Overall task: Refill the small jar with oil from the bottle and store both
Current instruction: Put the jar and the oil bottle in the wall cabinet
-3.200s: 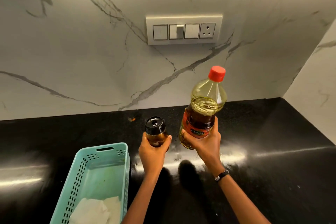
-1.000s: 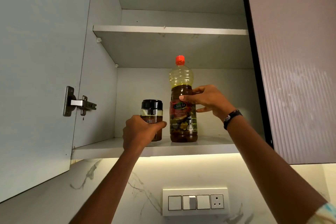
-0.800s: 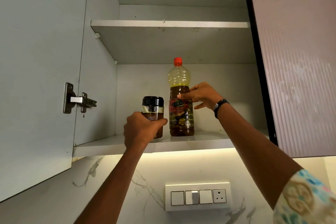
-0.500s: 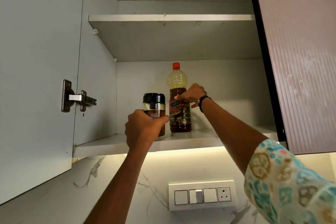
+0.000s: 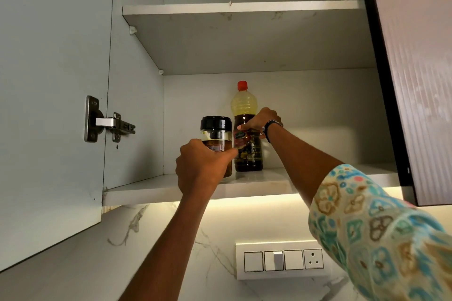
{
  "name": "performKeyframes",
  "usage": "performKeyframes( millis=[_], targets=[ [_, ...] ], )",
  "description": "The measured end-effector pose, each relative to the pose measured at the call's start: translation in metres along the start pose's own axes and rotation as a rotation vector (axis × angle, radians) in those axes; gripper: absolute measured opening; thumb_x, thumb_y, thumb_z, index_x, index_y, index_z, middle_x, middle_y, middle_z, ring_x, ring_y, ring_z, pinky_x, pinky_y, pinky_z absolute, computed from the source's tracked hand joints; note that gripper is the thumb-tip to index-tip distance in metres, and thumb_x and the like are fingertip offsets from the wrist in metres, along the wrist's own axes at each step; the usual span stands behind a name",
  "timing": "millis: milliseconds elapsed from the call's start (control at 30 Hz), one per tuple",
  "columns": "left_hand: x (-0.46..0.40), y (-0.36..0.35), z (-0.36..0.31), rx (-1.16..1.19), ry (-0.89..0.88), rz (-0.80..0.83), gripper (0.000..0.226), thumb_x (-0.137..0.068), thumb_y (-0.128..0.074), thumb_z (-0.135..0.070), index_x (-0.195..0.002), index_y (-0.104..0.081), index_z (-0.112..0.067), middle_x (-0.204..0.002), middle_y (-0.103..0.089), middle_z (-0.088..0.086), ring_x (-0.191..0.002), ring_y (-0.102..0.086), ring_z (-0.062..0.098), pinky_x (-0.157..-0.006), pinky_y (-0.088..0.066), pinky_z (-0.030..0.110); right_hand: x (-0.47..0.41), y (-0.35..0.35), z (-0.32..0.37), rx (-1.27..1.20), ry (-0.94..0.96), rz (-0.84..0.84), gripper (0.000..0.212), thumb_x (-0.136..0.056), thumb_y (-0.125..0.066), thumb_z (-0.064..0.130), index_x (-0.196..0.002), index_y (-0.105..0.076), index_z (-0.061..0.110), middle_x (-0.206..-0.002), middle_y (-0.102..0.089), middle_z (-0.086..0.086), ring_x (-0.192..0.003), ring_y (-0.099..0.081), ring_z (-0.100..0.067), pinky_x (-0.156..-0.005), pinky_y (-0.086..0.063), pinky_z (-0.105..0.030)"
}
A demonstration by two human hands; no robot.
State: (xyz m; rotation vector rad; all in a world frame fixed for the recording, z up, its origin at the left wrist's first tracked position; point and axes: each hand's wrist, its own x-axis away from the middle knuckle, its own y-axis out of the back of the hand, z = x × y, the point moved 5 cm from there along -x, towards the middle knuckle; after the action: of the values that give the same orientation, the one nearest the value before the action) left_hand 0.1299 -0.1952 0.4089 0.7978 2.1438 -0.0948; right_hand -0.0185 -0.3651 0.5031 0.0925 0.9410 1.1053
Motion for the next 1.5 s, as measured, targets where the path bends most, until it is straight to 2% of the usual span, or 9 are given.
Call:
performKeyframes(
  millis=[233, 333, 400, 600, 767, 1000, 1167, 1333, 1500],
  targets=[
    [-0.001, -0.001, 0.002, -0.001, 0.014, 0.009, 0.055, -0.075, -0.072, -0.049, -0.114, -0.058, -0.013, -0.100, -0.062, 0.002, -0.080, -0.048, 0.011, -0.066, -0.040, 0.024, 0.019, 0.016, 0.031, 0.031, 0.174, 0.018, 0.080, -0.077, -0.071, 0.048, -0.135, -0.036, 0.006, -0.136, -0.045, -0.016, -0.120, -0.049, -0.031, -0.094, -0.047, -0.039],
    [0.000, -0.001, 0.001, 0.002, 0.026, 0.008, 0.055, -0.074, -0.073, -0.050, -0.112, -0.059, -0.013, -0.097, -0.062, 0.002, -0.078, -0.050, 0.012, -0.060, -0.038, 0.022, 0.073, 0.029, 0.058, -0.342, 0.276, 0.369, 0.080, -0.085, -0.050, 0.063, -0.142, -0.032, 0.011, -0.143, -0.040, -0.017, -0.123, -0.048, -0.033, -0.086, -0.053, -0.043],
    [0.002, 0.000, -0.001, -0.007, 0.033, 0.005, 0.056, -0.074, -0.073, -0.050, -0.111, -0.059, -0.011, -0.092, -0.060, 0.001, -0.076, -0.050, 0.012, -0.053, -0.035, 0.020, 0.107, 0.024, 0.061, -0.312, 0.289, 0.610, 0.071, -0.087, -0.049, 0.059, -0.141, -0.035, 0.017, -0.144, -0.041, -0.013, -0.124, -0.047, -0.034, -0.089, -0.052, -0.048],
    [0.002, 0.000, -0.003, -0.053, 0.008, 0.007, 0.059, -0.075, -0.071, -0.052, -0.114, -0.060, -0.009, -0.107, -0.067, 0.007, -0.083, -0.057, 0.018, -0.069, -0.040, 0.026, 0.128, 0.004, 0.041, -0.490, 0.264, 0.821, 0.033, -0.085, -0.066, 0.025, -0.116, -0.055, 0.018, -0.112, -0.066, -0.008, -0.104, -0.064, -0.025, -0.083, -0.057, -0.041],
    [0.002, 0.001, -0.006, -0.057, -0.029, 0.041, 0.061, -0.077, -0.071, -0.048, -0.121, -0.058, -0.008, -0.112, -0.066, 0.010, -0.099, -0.063, 0.026, -0.081, -0.048, 0.031, 0.122, -0.002, 0.045, -0.409, 0.263, 0.668, 0.038, -0.080, -0.070, 0.036, -0.108, -0.060, 0.011, -0.096, -0.068, -0.007, -0.087, -0.067, -0.021, -0.079, -0.057, -0.034],
    [0.003, 0.003, -0.008, -0.067, -0.014, 0.059, 0.060, -0.082, -0.068, -0.041, -0.128, -0.052, -0.006, -0.120, -0.062, 0.013, -0.106, -0.061, 0.030, -0.088, -0.048, 0.035, 0.119, -0.005, 0.050, -0.241, 0.320, 0.333, 0.037, -0.076, -0.071, 0.048, -0.073, -0.048, 0.019, -0.071, -0.057, 0.000, -0.057, -0.055, -0.009, -0.042, -0.045, -0.015],
    [-0.001, -0.001, -0.002, -0.090, 0.035, 0.089, 0.056, -0.081, -0.069, -0.041, -0.118, -0.056, -0.001, -0.111, -0.064, 0.014, -0.098, -0.062, 0.029, -0.076, -0.047, 0.030, 0.108, -0.009, 0.050, 0.050, 0.357, 0.094, 0.051, -0.071, -0.071, 0.059, -0.067, -0.043, 0.017, -0.077, -0.060, -0.003, -0.069, -0.061, -0.017, -0.064, -0.053, -0.025],
    [-0.006, -0.002, 0.003, -0.076, 0.065, 0.098, 0.049, -0.081, -0.071, -0.037, -0.109, -0.054, -0.001, -0.091, -0.053, 0.008, -0.079, -0.050, 0.018, -0.062, -0.039, 0.024, 0.099, -0.003, 0.049, 0.181, 0.380, 0.193, 0.051, -0.079, -0.056, 0.064, -0.074, -0.047, 0.014, -0.072, -0.054, -0.001, -0.062, -0.055, -0.013, -0.056, -0.043, -0.017],
    [-0.007, 0.002, 0.002, -0.027, 0.077, 0.013, 0.039, -0.093, -0.056, -0.030, -0.120, -0.048, -0.002, -0.115, -0.058, 0.013, -0.085, -0.046, 0.017, -0.071, -0.040, 0.026, 0.099, 0.017, 0.052, 0.070, 0.502, 0.441, 0.051, -0.090, -0.061, 0.031, -0.135, -0.047, 0.013, -0.132, -0.053, -0.007, -0.104, -0.059, -0.023, -0.086, -0.055, -0.034]
  ],
)
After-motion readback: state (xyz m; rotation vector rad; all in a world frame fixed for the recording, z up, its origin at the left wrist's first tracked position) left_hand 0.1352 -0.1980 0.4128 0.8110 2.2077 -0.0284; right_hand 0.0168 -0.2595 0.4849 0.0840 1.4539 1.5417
